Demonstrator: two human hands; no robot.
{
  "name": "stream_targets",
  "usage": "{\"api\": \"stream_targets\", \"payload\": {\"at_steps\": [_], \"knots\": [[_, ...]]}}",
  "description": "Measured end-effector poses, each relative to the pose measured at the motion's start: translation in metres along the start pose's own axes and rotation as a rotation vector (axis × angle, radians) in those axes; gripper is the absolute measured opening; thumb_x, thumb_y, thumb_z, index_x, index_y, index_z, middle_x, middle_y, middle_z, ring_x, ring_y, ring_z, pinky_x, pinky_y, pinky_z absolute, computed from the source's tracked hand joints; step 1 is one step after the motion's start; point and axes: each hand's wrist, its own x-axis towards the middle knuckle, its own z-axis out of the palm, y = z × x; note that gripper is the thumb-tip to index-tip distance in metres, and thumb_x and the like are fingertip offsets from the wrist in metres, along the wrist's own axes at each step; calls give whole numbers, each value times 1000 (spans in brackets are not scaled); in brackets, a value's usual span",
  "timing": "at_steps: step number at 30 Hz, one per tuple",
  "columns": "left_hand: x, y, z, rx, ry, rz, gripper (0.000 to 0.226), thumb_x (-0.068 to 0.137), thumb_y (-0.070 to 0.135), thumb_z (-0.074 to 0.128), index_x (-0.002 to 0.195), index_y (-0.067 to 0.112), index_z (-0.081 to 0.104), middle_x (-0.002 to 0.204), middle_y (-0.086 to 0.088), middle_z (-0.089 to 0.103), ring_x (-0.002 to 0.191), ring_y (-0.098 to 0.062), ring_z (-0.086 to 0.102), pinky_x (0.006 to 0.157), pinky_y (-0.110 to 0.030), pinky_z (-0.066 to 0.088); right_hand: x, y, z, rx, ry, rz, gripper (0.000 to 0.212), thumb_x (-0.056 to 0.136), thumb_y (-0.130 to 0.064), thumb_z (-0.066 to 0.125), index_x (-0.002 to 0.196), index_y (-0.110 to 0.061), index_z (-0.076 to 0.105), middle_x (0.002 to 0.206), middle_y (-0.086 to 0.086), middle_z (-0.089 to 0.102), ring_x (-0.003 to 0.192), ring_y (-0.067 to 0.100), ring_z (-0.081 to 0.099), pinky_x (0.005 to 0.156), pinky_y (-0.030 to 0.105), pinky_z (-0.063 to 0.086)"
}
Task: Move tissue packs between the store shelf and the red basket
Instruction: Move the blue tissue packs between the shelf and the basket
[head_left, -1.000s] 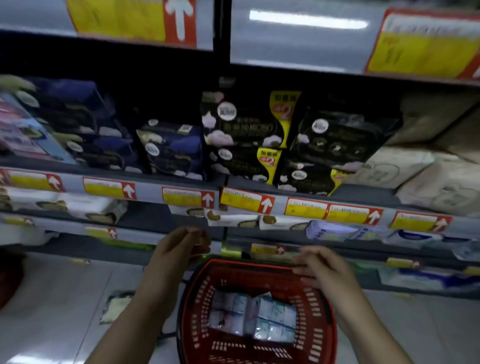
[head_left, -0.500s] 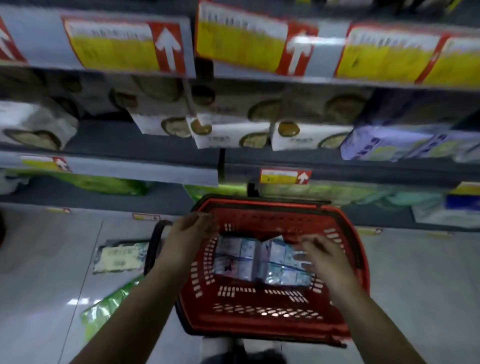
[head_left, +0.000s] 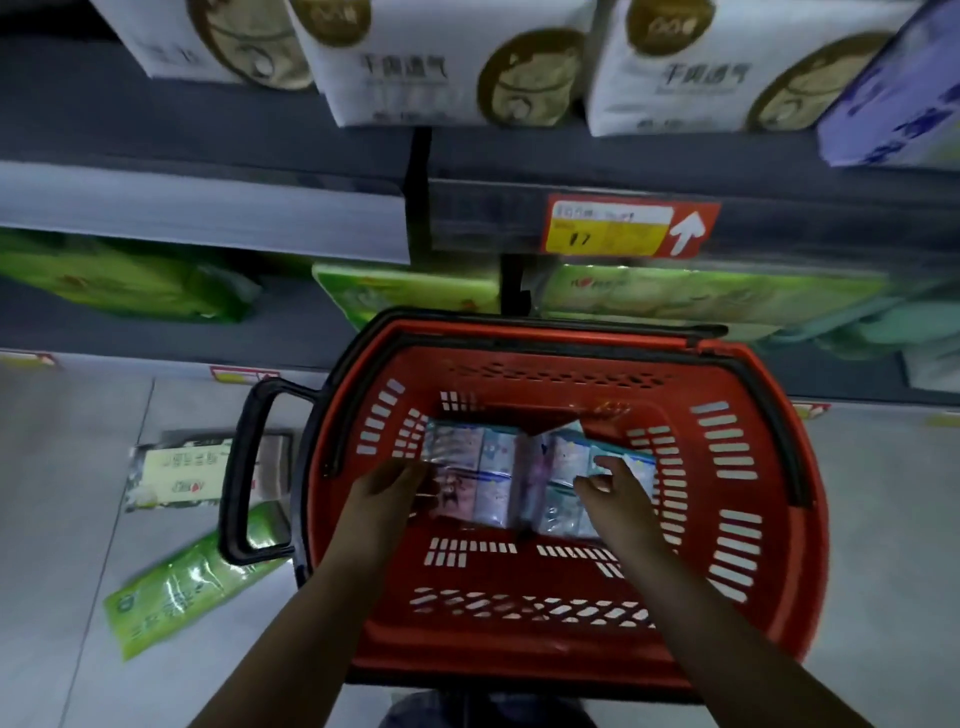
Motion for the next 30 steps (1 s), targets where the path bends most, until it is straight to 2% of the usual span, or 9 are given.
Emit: {"api": "stream_targets", "payload": {"at_steps": [4,9,11,15,18,20,25,28,30], "knots": [[26,-13,-3,8,16,-20,21,100,20,44,92,16,63,96,-8,69,90,-21,65,81,-34,51,32,9,38,-91,-70,5,57,91,-27,58,142,-12,38,136,13,53,122,31,52,95,33,40],[49,-23,-10,-8,-11,-16,26,100,26,43,108,13,63,103,-6,69,94,-16,65,78,-28,51,66,18,77,-50,-137,16,63,75,-38,67,130,-16,45,121,14,57,110,27,56,85,30,40],[56,-25,-12,-40,-23,-29,22,100,26,43,102,17,63,102,-3,69,93,-13,65,75,-25,50,84,24,90,-30,-134,26,67,82,-25,67,141,-15,37,128,15,54,113,29,56,88,33,42],[65,-26,-13,-94,-61,-60,17,98,25,45,96,20,62,95,3,68,87,-7,63,70,-20,47,102,19,104,42,-138,-44,62,89,-6,61,144,-14,33,120,5,48,100,18,47,70,22,40],[70,-26,-14,-133,-66,-101,16,97,25,46,92,22,61,93,3,67,84,-6,63,67,-20,46,112,10,105,14,-156,-87,63,91,-9,59,146,-15,29,113,4,43,110,21,47,89,30,41],[71,-26,-18,-148,-66,-121,16,97,28,47,94,22,62,98,1,69,89,-8,64,68,-22,46,121,8,105,-38,-162,-75,64,89,-15,62,145,-18,31,110,6,50,110,26,52,88,31,40],[73,-30,-24,-111,-87,-132,17,97,30,46,94,24,63,96,5,70,93,-8,64,73,-24,46,129,11,104,-47,-167,-39,32,80,-18,72,106,-10,55,89,10,59,78,23,58,70,32,45],[75,-31,-24,-62,-122,-116,18,98,30,43,96,27,61,96,8,68,92,-4,63,73,-21,46,114,21,105,-156,-346,-73,38,74,-25,78,100,-15,52,88,3,57,83,19,55,67,28,44],[75,-33,-24,-51,-140,-114,18,98,31,43,98,27,60,99,8,68,94,-5,62,75,-23,46,97,36,109,-406,-376,-138,35,73,-29,79,79,-24,46,90,3,48,83,17,46,60,25,33]]}}
